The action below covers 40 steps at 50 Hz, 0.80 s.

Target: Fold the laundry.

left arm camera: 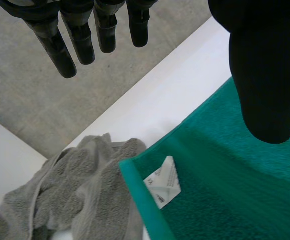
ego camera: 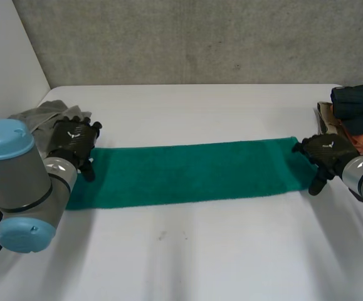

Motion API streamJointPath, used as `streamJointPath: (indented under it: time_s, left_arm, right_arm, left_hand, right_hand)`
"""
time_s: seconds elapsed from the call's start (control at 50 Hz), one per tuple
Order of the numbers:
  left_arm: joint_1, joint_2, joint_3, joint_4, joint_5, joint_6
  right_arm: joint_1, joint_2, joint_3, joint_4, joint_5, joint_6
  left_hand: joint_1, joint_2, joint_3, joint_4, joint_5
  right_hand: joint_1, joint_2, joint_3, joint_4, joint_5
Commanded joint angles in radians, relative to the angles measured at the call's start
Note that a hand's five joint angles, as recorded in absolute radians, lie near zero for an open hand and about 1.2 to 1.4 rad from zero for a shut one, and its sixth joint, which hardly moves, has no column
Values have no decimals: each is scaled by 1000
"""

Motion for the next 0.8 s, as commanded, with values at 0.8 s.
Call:
streamJointPath:
  time_s: [0.8]
  left_arm:
    - [9, 152, -56, -3, -1, -1]
  right_arm:
    - [232, -166, -18, -233, 16, -111]
  left_hand:
    - [-12, -30, -38, -26, -47]
  right_hand:
    - [1038, 1050, 1038, 1037, 1028]
